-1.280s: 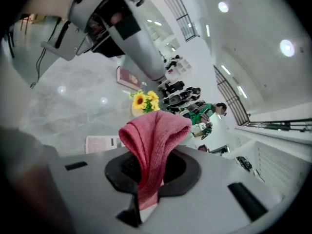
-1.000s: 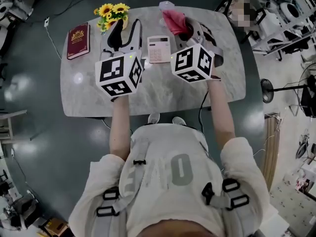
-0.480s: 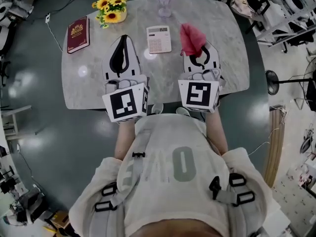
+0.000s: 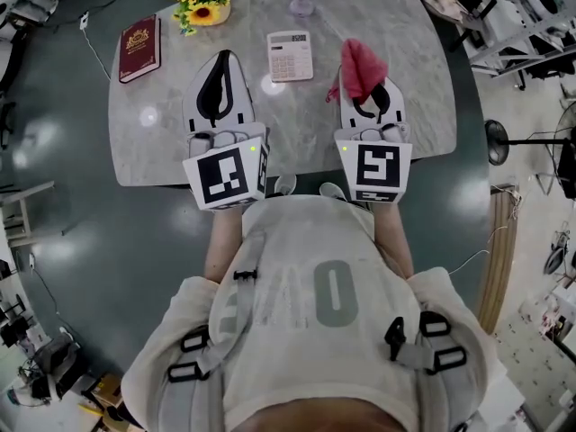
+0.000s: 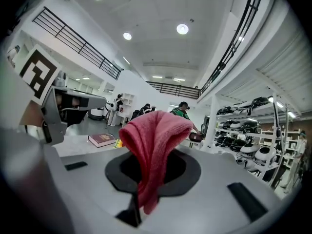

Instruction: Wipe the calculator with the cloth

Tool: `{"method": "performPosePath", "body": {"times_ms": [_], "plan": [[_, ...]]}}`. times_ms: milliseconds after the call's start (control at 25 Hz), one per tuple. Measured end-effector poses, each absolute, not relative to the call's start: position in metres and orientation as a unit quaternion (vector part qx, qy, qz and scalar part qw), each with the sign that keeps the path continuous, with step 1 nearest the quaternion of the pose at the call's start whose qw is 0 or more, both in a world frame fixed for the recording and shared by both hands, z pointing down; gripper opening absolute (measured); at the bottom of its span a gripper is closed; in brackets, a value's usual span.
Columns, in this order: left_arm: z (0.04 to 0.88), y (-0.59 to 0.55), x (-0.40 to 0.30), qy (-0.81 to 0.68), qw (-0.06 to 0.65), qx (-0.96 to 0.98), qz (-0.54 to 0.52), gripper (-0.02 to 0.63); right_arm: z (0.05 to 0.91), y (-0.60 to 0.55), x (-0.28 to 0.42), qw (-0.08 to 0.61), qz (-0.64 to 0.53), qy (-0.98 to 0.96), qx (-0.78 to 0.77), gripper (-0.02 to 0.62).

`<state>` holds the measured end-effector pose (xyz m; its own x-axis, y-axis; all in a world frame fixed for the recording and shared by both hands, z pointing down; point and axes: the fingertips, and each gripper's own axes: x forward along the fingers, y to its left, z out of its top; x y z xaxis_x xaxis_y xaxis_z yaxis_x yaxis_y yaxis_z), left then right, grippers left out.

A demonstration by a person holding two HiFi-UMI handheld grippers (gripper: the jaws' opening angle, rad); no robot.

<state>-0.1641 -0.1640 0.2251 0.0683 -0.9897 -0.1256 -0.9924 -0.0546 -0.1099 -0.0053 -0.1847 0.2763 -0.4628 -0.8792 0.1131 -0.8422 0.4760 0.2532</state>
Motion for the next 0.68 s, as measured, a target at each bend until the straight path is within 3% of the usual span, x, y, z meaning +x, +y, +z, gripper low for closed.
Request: {"method": "performPosePath", "body": {"times_ms": [680], "plan": [[0.226,-0.151,-0.170,0.687,0.088,-0.721,0.004,0.021,0.273,-0.177,0.003,0.111,-0.079,-0.848,0.512,0.054]]}}
